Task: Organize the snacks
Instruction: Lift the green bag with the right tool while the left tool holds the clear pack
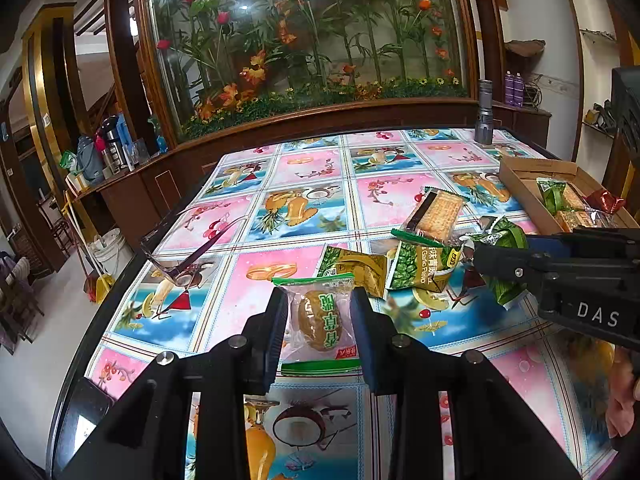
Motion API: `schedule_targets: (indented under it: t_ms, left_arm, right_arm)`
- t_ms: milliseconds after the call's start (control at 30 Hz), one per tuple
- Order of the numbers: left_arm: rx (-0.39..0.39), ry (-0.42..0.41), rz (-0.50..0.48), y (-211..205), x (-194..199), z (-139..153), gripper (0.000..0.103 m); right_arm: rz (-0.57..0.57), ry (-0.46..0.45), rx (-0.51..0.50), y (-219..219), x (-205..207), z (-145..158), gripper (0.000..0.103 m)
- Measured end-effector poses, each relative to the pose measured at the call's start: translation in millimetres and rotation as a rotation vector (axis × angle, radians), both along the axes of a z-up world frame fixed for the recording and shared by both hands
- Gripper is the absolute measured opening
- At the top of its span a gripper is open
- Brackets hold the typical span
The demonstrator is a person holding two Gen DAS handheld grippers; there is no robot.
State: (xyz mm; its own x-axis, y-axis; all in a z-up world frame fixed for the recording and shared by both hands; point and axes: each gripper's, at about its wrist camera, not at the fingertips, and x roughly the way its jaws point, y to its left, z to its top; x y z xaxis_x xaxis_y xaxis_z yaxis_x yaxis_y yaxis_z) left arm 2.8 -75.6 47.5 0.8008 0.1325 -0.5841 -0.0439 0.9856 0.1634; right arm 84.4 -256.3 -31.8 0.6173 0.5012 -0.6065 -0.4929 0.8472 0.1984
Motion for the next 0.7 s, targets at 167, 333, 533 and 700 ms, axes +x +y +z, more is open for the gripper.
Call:
schedule_targets:
  t_ms: [167, 333, 533, 700]
  left_arm:
    - [0.000, -0.002, 0.001, -0.2, -0.7, 0.7, 0.031]
    - [0.000, -0.001, 0.000, -0.9, -1.2, 0.0, 0.031]
    - [0.002, -0.004, 0.002, -1.4, -1.3, 0.5, 0.031]
    - [0.001, -0.005, 0.001, -1.5, -1.3, 0.6, 0.031]
  right_arm:
    - [-0.001, -0.001, 0.004, 0.1, -0.5, 0.8, 0.032]
    - [-0.001, -0.002, 0.007, -0.1, -0.9, 1.5, 0.032]
    - [-0.001, -0.002, 0.009, 0.1, -0.8, 2.1, 0.032]
    - [-0.003, -0.004, 0.009, 0.0, -1.0, 2.3, 0.032]
